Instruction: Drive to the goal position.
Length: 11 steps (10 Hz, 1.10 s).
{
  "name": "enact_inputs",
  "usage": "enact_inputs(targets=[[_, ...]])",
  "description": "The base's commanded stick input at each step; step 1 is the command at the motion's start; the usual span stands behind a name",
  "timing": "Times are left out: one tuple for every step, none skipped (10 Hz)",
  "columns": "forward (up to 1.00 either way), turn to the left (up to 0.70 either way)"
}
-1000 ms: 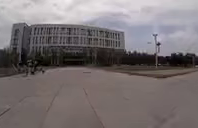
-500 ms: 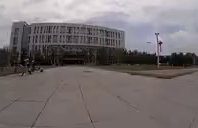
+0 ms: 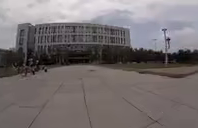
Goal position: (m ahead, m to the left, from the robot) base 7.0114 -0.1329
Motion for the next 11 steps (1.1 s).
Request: enact_inputs(targets=[[0.70,0.00],[0.70,0.00],[0.70,0.00],[0.70,0.00],[0.70,0.00],[0.70,0.00],[0.70,0.00],[0.70,0.00],[0.70,0.00],[0.70,0.00],[0.70,0.00]])
